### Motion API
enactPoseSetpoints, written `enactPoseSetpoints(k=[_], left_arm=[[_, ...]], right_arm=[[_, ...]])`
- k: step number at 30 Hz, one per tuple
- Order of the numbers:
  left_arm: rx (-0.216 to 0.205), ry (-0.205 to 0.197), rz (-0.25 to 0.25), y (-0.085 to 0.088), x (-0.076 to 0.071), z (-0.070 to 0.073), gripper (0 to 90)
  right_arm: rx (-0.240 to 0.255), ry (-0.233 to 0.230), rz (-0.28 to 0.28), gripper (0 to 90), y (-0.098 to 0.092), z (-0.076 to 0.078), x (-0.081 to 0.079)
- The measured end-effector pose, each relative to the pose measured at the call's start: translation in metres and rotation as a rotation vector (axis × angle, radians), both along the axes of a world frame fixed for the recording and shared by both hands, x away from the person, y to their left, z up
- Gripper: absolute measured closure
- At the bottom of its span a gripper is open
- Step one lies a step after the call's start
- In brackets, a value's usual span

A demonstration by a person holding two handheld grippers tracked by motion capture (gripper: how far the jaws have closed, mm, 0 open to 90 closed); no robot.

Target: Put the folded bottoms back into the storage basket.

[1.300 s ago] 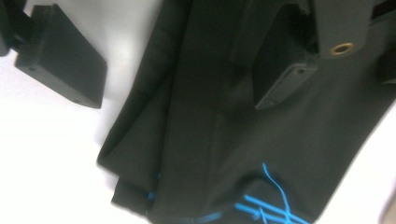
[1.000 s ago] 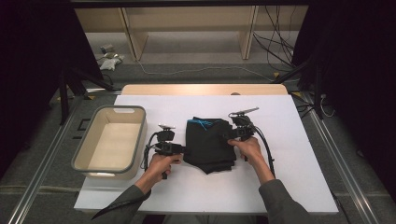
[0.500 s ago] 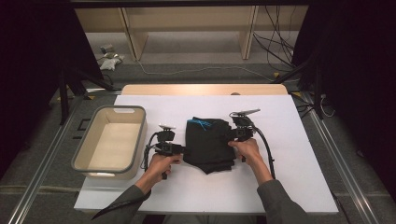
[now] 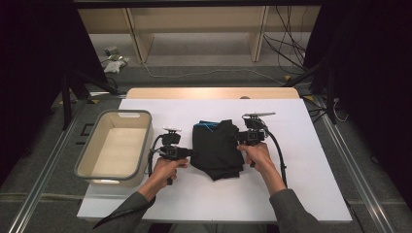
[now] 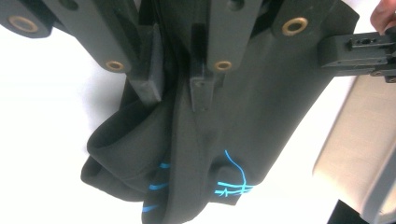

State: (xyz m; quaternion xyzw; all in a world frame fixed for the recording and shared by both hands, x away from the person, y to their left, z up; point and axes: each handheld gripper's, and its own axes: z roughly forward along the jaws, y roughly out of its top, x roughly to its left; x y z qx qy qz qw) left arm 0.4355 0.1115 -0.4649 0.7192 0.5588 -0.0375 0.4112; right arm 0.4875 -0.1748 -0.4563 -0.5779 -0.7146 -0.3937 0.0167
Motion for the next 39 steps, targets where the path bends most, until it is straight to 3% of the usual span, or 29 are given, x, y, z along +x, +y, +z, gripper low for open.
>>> enactPoseSetpoints(k=[4,9,16,21,25,30,32,35,39], left_arm=[[-0.017,-0.001,0.007,0.002,0.0,0.003,80.7],[-0.015,-0.034,-0.005,0.002,-0.002,0.013,80.7],[-0.023,-0.036,-0.01,0.004,-0.003,0.016,80.7],[0.01,-0.01,-0.023,0.001,-0.003,0.009,80.0],[0.021,0.011,-0.033,0.003,-0.001,0.006,78.9],[0.029,0.025,-0.034,0.003,-0.001,0.004,78.0],[0.035,0.026,-0.04,0.003,0.0,0.003,78.0],[0.037,0.026,-0.041,0.002,-0.001,0.003,78.0],[0.039,0.032,-0.049,0.002,0.0,0.002,78.2]], right_arm=[[-0.001,-0.003,-0.005,78.6,-0.001,0.001,-0.001],[0.012,-0.027,0.002,78.6,0.003,0.007,-0.003],[0.007,-0.028,0.005,78.3,0.006,0.009,-0.003],[-0.103,0.037,0.008,76.1,0.015,-0.003,-0.001],[-0.156,0.039,0.006,64.3,0.017,-0.008,0.001],[-0.184,0.113,0.049,41.2,0.021,-0.015,0.001],[-0.192,0.107,0.059,37.2,0.025,-0.015,-0.001],[-0.21,0.115,0.083,43.7,0.032,-0.014,-0.004],[-0.255,0.102,0.08,61.6,0.037,-0.015,-0.006]])
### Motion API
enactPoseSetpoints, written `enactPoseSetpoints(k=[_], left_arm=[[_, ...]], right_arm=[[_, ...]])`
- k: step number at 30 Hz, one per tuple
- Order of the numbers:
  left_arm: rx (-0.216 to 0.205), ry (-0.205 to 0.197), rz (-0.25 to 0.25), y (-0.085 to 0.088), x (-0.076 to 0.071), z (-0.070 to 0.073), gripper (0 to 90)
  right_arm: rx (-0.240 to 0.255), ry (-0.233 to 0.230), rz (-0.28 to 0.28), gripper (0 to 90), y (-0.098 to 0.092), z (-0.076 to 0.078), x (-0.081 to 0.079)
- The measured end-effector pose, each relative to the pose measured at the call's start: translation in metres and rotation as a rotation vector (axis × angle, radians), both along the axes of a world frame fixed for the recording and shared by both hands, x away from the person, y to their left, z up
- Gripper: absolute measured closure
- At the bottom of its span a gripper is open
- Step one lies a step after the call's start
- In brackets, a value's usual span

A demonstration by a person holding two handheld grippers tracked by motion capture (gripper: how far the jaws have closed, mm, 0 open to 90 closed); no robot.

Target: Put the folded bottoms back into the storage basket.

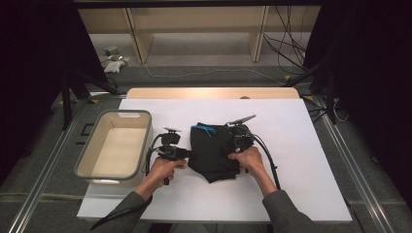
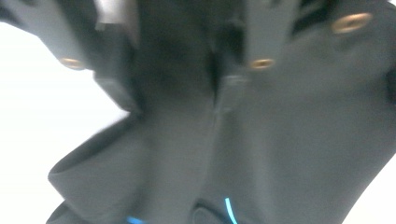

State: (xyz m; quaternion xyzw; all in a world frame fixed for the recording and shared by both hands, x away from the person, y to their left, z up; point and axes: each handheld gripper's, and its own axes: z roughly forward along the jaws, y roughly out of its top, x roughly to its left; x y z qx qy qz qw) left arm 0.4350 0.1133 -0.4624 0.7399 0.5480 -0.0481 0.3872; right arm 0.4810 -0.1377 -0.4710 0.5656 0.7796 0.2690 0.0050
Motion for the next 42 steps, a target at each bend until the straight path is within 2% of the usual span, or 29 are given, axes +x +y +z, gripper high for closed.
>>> enactPoseSetpoints(k=[3,8,12,17,23,30,42], left_arm=[[-0.001,0.0,0.0,0.0,0.0,-0.001,78.7],[-0.016,-0.015,0.006,0.002,0.0,0.003,80.0],[-0.02,-0.034,-0.002,0.004,-0.001,0.008,80.6],[-0.05,-0.058,0.012,0.01,-0.002,0.018,80.8],[-0.056,-0.1,0.017,0.017,-0.004,0.032,80.8],[-0.081,-0.127,0.022,0.033,-0.005,0.049,80.7],[-0.096,-0.18,0.04,0.063,-0.008,0.073,80.7]], right_arm=[[0.057,0.021,-0.009,70.7,-0.002,-0.002,0.001],[0.116,0.022,-0.012,74.6,-0.005,-0.002,0.001],[0.156,-0.008,-0.007,75.4,-0.006,0.004,0.001],[0.195,-0.041,-0.007,75.5,-0.007,0.013,0.0],[0.22,-0.076,0.004,75.4,-0.003,0.031,-0.001],[0.247,-0.108,0.02,75.3,0.005,0.05,0.0],[0.267,-0.146,0.059,75.2,0.034,0.075,0.003]])
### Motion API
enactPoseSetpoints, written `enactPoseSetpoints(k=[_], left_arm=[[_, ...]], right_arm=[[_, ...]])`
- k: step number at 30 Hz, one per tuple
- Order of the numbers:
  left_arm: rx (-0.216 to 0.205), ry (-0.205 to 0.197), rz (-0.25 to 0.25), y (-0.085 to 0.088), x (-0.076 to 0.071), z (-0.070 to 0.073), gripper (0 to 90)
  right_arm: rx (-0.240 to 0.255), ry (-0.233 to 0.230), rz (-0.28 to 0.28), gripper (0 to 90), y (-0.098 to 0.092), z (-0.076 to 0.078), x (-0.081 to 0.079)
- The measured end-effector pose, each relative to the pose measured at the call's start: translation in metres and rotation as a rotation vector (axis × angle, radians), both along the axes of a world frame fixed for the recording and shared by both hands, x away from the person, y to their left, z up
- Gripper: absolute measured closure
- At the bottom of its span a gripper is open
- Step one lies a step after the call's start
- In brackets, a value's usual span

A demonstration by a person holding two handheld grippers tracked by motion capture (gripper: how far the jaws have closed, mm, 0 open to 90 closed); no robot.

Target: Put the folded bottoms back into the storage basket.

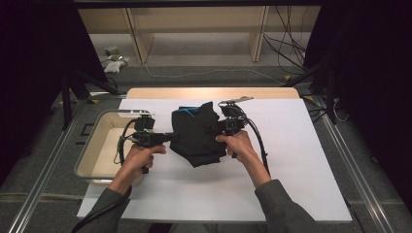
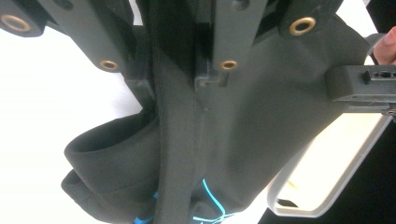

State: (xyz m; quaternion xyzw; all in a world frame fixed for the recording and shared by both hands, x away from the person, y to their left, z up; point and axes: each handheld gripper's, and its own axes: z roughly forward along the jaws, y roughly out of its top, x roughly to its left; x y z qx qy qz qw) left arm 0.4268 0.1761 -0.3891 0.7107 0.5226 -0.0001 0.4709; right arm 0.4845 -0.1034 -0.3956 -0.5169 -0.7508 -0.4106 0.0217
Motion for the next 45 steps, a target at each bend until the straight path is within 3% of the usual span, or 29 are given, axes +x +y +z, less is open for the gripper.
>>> enactPoseSetpoints(k=[9,19,36,45], left_arm=[[-0.004,-0.033,0.008,0.022,-0.005,0.017,80.7],[-0.039,-0.049,0.046,0.054,-0.009,0.029,80.6],[-0.08,-0.055,0.102,0.11,-0.022,0.04,80.5],[-0.082,-0.063,0.119,0.133,-0.029,0.046,80.5]], right_arm=[[0.008,-0.025,0.033,75.1,0.023,0.016,0.002],[0.016,-0.044,0.072,75.0,0.052,0.034,0.009],[0.022,-0.061,0.122,74.8,0.108,0.05,0.009],[0.028,-0.064,0.141,74.6,0.133,0.054,0.009]])
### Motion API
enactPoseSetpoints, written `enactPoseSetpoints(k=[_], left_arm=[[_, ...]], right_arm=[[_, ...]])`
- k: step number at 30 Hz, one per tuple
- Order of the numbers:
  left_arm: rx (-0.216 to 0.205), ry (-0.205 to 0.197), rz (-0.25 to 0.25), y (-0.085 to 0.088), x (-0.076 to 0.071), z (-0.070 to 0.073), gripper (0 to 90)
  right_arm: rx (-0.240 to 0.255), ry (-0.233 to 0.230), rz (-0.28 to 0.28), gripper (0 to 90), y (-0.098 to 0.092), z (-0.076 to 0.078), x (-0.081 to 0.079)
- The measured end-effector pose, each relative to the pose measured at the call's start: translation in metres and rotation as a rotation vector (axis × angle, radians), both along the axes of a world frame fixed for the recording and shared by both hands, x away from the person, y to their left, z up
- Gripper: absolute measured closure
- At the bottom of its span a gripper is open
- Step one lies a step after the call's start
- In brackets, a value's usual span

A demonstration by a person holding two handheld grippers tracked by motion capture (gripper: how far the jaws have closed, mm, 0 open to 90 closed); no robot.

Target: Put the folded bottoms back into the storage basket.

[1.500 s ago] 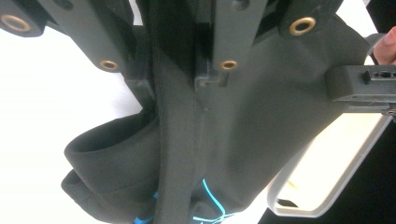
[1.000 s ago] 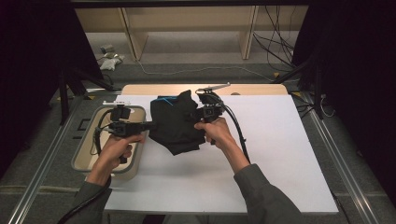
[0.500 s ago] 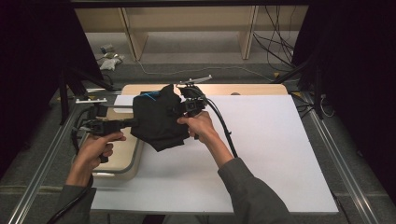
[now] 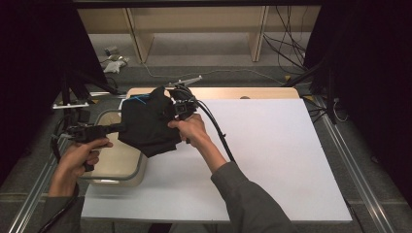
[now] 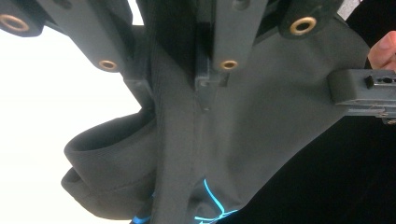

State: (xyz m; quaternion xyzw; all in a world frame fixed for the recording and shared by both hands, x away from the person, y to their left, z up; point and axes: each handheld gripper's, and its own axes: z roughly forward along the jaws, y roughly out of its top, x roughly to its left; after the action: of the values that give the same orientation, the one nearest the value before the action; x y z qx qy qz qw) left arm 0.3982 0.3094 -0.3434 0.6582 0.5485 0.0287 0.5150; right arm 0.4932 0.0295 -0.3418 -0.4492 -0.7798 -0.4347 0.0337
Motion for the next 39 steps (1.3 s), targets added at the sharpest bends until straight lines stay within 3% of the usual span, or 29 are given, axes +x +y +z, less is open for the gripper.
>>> enactPoseSetpoints(k=[21,31,39], left_arm=[[0.021,-0.002,0.052,0.04,-0.01,0.004,80.4],[0.009,0.008,0.081,0.061,-0.015,0.003,80.4],[0.036,0.02,0.102,0.069,-0.017,0.001,80.4]], right_arm=[[0.004,-0.011,0.031,74.0,0.044,0.004,-0.003],[0.011,-0.003,0.043,73.7,0.064,0.004,-0.006],[0.003,-0.001,0.051,73.7,0.077,0.0,-0.007]])
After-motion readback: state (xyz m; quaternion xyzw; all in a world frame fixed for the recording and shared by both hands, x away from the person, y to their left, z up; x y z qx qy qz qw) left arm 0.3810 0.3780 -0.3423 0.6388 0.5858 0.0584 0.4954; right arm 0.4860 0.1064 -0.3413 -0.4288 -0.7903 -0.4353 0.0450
